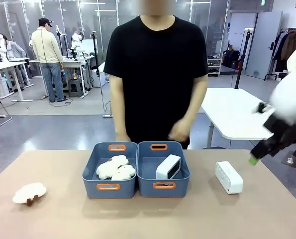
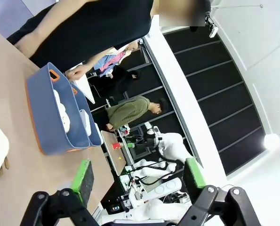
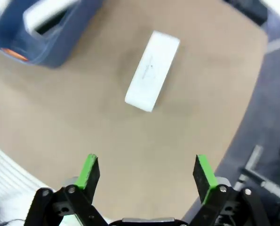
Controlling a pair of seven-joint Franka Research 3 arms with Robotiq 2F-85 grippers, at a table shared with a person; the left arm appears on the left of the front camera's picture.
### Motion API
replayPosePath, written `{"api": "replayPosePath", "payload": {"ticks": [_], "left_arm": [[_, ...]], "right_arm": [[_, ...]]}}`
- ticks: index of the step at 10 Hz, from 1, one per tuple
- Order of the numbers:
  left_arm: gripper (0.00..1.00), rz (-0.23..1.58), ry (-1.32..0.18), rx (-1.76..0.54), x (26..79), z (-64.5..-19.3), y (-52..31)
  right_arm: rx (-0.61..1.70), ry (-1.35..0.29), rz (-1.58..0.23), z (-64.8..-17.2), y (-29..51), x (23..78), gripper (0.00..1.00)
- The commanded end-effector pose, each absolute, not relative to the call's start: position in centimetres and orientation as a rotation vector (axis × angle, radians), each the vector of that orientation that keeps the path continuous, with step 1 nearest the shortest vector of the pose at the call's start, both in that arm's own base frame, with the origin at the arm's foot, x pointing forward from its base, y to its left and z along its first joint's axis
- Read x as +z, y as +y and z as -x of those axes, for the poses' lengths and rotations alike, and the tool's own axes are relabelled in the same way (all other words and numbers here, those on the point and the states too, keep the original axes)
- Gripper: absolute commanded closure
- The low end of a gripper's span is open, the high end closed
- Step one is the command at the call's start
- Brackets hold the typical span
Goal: Sort the digital clocks into the basket.
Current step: Pick up the Digital clock from the table and place it into the empty Plastic storage basket.
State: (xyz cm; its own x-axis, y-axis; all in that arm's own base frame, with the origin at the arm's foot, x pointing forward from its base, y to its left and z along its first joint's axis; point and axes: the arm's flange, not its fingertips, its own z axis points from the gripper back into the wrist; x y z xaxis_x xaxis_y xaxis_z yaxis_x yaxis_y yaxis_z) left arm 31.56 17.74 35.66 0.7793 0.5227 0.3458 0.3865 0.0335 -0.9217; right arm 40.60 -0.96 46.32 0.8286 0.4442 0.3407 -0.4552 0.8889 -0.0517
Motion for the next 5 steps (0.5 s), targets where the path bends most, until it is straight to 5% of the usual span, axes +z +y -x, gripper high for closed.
{"api": "replayPosePath", "payload": {"ticks": [1,3,5], "left_arm": [[0.02,1.572,-0.741,0.14,36.3,-31.6,17.8],[0.02,1.572,-0.741,0.14,36.3,-31.6,17.8],[0.02,1.572,-0.741,0.14,36.3,-31.6,17.8]], "right_arm": [[0.503,-0.345,0.151,-41.0,1.0,43.3,0.0],[0.43,-0.37,-0.038,-41.3,2.0,42.5,0.0],[0.546,-0.335,0.104,-40.6,2.4,42.8,0.0]]}}
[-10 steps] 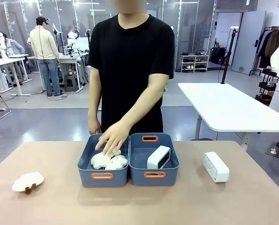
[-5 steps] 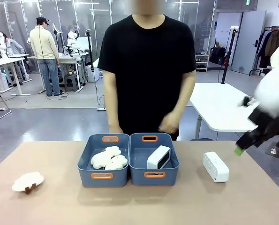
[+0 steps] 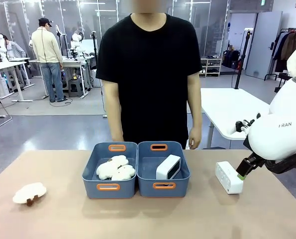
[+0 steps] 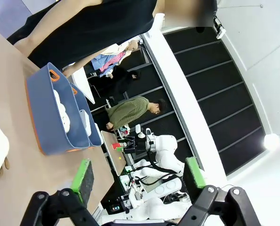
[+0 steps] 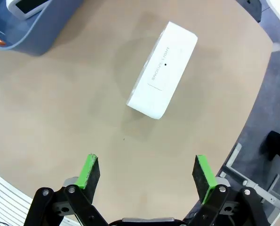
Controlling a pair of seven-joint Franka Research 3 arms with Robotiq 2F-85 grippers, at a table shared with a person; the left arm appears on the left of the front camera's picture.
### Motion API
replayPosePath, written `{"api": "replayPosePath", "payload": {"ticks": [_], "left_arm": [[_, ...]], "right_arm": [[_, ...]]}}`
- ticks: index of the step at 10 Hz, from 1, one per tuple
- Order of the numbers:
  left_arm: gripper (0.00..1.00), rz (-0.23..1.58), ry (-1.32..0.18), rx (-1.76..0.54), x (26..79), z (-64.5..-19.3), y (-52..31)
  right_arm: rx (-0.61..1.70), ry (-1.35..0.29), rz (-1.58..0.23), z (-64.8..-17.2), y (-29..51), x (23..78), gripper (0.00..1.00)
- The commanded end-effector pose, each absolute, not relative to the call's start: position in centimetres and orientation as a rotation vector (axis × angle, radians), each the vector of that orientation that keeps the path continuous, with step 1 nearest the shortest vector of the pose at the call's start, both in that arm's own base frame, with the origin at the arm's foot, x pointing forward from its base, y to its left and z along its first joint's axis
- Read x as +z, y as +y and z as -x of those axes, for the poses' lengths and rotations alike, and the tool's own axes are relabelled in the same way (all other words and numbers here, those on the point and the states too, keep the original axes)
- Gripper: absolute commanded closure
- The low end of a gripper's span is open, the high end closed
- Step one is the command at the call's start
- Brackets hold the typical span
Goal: Sort the digital clocks into the basket.
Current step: Pick up the Digital clock from the table and place it into the empty Plastic storage basket.
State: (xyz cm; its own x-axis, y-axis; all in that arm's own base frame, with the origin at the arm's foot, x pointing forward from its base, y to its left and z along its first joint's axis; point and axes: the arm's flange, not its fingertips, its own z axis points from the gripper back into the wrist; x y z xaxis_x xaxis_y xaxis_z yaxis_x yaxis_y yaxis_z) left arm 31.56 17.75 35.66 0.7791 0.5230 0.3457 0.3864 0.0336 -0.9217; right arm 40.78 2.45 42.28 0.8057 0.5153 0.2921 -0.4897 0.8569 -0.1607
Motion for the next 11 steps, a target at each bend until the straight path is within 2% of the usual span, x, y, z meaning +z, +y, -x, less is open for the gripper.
{"api": "replayPosePath", "payload": {"ticks": [1,2,5,7,11], "left_arm": [[0.02,1.572,-0.741,0.14,36.3,-31.6,17.8],[0.02,1.572,-0.741,0.14,36.3,-31.6,17.8],[0.02,1.572,-0.741,0.14,36.3,-31.6,17.8],[0.02,1.572,-0.741,0.14,36.3,-31.6,17.8],[0.02,1.572,-0.741,0.14,36.3,-31.6,17.8]], "right_arm": [[0.546,-0.335,0.104,-40.6,2.4,42.8,0.0],[0.538,-0.335,0.079,-40.8,2.4,42.3,0.0],[0.337,-0.161,0.089,-46.6,4.5,38.0,0.0],[0.246,-0.125,-0.009,-48.4,5.5,36.6,0.0],[0.144,-0.072,0.072,-51.6,6.9,33.6,0.0]]}}
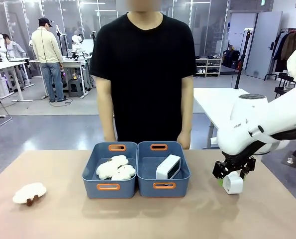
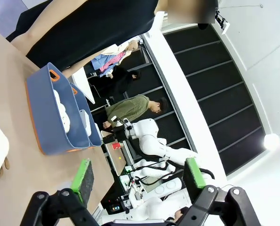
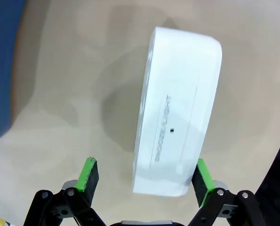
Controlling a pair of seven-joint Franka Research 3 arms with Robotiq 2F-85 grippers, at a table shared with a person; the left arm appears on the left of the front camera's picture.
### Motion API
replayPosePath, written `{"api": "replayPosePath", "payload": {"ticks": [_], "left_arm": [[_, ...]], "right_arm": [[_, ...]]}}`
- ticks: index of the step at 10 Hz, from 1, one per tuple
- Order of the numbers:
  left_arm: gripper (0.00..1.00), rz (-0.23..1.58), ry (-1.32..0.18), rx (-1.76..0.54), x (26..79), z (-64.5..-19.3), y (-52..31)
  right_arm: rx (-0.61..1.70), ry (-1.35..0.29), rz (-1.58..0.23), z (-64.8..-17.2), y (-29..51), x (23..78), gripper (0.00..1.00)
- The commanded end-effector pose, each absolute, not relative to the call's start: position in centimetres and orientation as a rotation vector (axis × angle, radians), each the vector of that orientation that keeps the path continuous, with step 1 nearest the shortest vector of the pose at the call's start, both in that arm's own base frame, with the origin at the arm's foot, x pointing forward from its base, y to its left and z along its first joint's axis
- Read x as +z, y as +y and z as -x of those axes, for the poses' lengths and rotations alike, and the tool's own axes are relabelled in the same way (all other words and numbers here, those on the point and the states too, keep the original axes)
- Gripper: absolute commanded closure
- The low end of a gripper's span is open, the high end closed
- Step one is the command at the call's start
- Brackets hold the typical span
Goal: Sort the digital clocks into the basket.
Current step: Pick up the Digital clock from the table and place it into the empty Plastic storage basket.
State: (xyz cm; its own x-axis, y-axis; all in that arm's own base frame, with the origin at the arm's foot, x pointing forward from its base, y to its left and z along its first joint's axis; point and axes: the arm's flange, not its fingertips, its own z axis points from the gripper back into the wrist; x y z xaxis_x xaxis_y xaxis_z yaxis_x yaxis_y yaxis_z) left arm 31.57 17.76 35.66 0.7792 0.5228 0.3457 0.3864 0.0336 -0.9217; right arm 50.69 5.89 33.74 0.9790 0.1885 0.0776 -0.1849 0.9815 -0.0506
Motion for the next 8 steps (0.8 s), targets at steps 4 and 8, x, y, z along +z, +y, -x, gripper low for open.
{"api": "replayPosePath", "payload": {"ticks": [4,8], "left_arm": [[0.02,1.572,-0.741,0.14,36.3,-31.6,17.8],[0.02,1.572,-0.741,0.14,36.3,-31.6,17.8]], "right_arm": [[0.108,-0.046,0.059,-53.6,6.4,32.3,0.94],[0.098,-0.031,0.037,-53.8,5.2,31.8,0.98]]}}
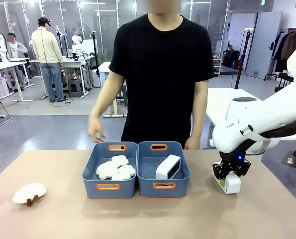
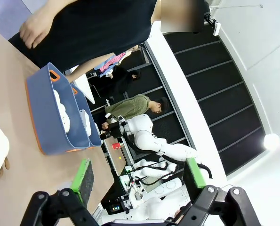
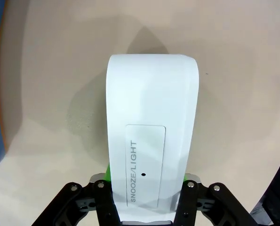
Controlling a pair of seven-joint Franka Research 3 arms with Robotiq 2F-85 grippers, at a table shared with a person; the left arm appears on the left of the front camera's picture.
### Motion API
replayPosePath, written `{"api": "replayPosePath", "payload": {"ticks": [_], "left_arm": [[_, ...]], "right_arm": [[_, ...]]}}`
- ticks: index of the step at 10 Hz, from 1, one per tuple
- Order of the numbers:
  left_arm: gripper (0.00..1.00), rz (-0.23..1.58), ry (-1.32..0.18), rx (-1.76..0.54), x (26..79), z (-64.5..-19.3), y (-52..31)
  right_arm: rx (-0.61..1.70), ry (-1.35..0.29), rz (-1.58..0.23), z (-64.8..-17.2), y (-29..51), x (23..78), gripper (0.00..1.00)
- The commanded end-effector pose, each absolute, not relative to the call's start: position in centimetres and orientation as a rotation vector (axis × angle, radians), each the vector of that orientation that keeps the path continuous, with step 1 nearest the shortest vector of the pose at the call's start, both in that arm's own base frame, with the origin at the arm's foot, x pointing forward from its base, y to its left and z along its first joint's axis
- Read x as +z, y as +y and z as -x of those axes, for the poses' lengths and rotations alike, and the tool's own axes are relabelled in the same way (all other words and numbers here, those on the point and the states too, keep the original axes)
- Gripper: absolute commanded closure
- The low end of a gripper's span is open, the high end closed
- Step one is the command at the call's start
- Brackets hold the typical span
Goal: Sort the digital clocks into the basket.
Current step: Pick up the Digital clock from the table and place it into the empty Plastic storage basket.
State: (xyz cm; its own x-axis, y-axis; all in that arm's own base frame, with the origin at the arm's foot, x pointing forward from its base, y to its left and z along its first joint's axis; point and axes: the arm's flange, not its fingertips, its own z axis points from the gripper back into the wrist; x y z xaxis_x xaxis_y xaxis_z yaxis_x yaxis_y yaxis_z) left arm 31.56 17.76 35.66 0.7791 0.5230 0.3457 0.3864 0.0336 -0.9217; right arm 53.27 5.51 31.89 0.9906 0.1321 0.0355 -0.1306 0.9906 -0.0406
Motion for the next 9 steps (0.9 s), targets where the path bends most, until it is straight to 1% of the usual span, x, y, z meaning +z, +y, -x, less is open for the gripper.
{"api": "replayPosePath", "payload": {"ticks": [1,2,3,4,5,7,9], "left_arm": [[0.02,1.572,-0.741,0.14,36.3,-31.6,17.8],[0.02,1.572,-0.741,0.14,36.3,-31.6,17.8],[0.02,1.572,-0.741,0.14,36.3,-31.6,17.8],[0.02,1.572,-0.741,0.14,36.3,-31.6,17.8],[0.02,1.572,-0.741,0.14,36.3,-31.6,17.8],[0.02,1.572,-0.741,0.14,36.3,-31.6,17.8],[0.02,1.572,-0.741,0.14,36.3,-31.6,17.8]], "right_arm": [[0.091,-0.06,0.004,-53.2,4.5,33.3,1.0],[0.112,-0.098,-0.067,-52.1,3.6,36.5,1.0],[0.187,-0.153,-0.17,-51.1,3.4,40.3,1.0],[0.296,-0.168,-0.351,-50.6,4.4,43.9,1.0],[0.365,-0.168,-0.389,-50.8,6.9,45.7,1.0],[0.457,-0.191,-0.36,-51.7,14.4,47.2,1.0],[0.451,-0.159,-0.352,-53.0,21.6,47.0,1.0]]}}
